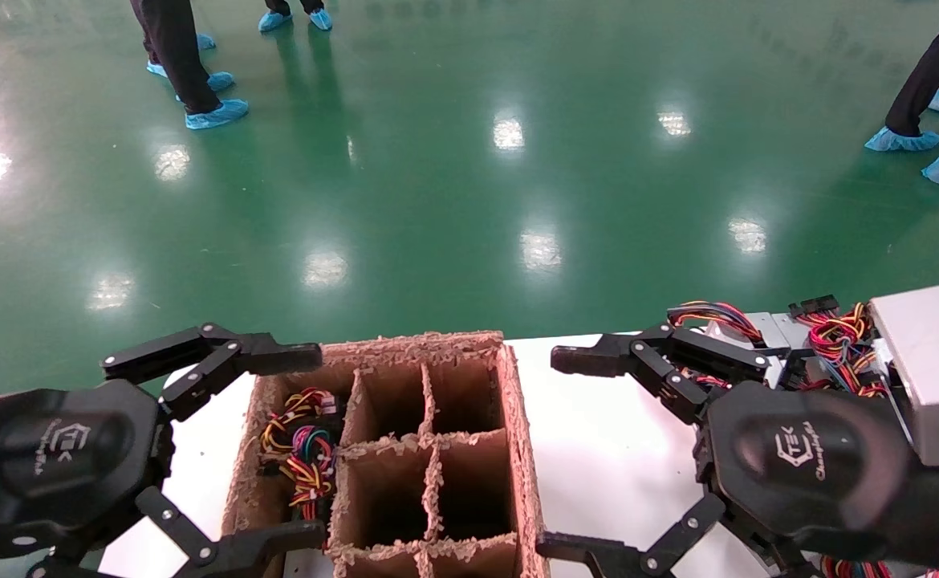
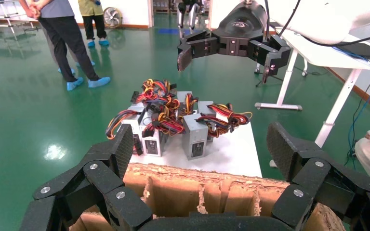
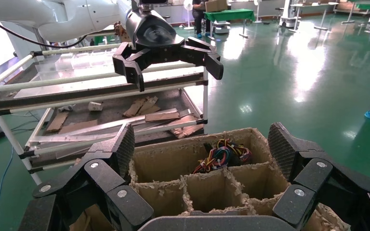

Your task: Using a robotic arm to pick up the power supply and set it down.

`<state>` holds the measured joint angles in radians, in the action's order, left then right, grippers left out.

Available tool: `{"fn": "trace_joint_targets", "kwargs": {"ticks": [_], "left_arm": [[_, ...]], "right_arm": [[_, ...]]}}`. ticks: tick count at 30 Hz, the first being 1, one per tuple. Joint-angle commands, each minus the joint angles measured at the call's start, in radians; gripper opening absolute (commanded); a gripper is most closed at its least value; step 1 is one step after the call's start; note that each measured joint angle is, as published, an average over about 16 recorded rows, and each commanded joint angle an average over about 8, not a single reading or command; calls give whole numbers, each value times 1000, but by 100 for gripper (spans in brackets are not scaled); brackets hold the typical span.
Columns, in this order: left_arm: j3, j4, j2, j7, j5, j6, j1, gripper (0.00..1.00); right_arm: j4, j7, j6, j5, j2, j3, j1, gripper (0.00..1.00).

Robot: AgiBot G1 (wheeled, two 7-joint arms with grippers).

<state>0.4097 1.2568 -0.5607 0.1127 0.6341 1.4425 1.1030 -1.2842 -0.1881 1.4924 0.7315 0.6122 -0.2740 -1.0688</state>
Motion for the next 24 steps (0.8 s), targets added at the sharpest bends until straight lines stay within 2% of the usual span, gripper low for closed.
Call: {"fn": "trace_joint_targets", "kwargs": {"ticks": [1, 24], "left_arm": [[0, 0, 0, 0, 0, 0, 0, 100], [0, 0, 0, 0, 0, 0, 0, 100]], "right_arm": [[0, 0, 0, 0, 0, 0, 0, 100], [0, 0, 0, 0, 0, 0, 0, 100]]}}
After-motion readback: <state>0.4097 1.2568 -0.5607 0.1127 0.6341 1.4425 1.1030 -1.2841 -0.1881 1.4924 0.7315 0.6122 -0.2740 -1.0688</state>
